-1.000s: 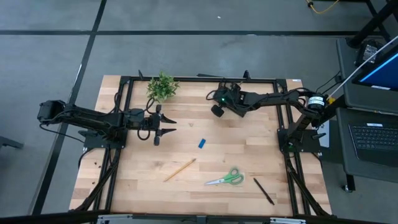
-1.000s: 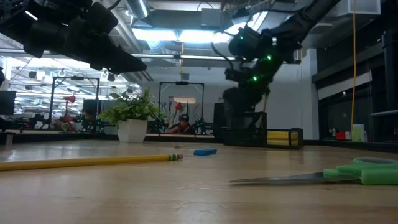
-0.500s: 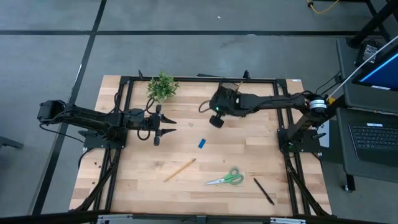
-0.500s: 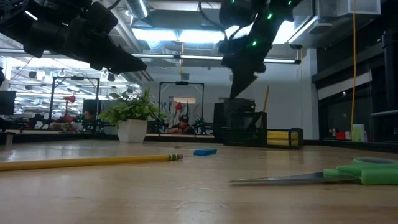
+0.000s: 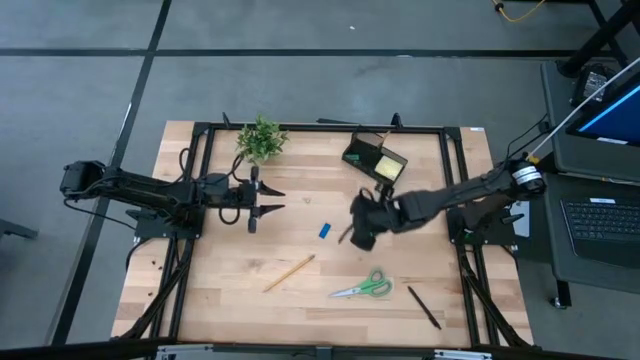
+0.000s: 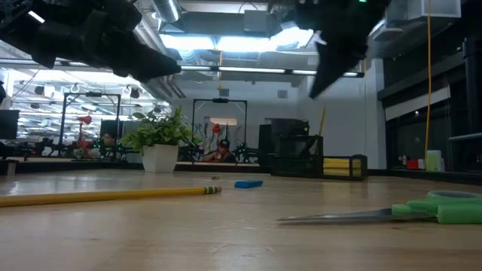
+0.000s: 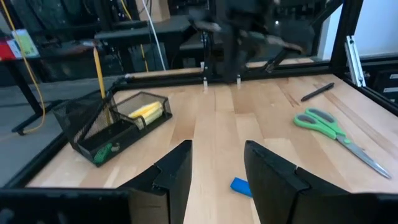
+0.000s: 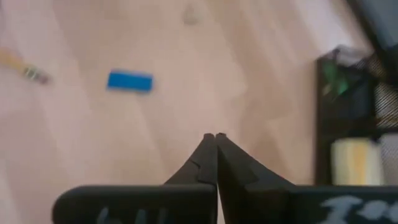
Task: Pick and place office supplies into organizer
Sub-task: Put the black pen into the black desk organizer
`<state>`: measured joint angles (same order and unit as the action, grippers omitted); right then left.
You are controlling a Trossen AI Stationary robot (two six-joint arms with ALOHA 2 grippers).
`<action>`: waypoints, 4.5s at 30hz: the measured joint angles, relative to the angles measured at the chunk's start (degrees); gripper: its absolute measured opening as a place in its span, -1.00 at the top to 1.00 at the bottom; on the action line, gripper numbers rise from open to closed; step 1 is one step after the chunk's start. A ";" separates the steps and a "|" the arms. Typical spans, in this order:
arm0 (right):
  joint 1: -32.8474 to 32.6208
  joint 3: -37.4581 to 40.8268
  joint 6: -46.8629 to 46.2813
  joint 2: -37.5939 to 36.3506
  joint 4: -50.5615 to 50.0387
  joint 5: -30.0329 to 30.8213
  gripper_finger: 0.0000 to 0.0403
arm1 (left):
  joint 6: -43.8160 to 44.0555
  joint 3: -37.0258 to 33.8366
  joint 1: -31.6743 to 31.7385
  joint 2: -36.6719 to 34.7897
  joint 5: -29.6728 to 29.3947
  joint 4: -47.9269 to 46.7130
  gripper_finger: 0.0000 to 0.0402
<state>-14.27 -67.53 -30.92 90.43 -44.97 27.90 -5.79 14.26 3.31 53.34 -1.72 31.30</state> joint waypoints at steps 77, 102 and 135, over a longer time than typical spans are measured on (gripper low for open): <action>-38.88 5.59 -69.59 12.74 -5.87 -25.07 0.29 | 5.13 -0.02 0.07 0.00 0.20 0.63 0.30; -38.83 11.98 -70.39 12.37 2.10 -24.92 0.85 | 5.67 -0.02 0.07 0.00 0.20 0.11 0.30; -37.52 1.05 -67.68 12.89 -14.69 -21.29 0.86 | 6.68 -0.02 0.07 0.00 0.20 0.07 0.30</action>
<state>-51.79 -66.47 -98.60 103.32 -59.66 6.61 0.89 14.24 3.38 53.34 -1.52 31.38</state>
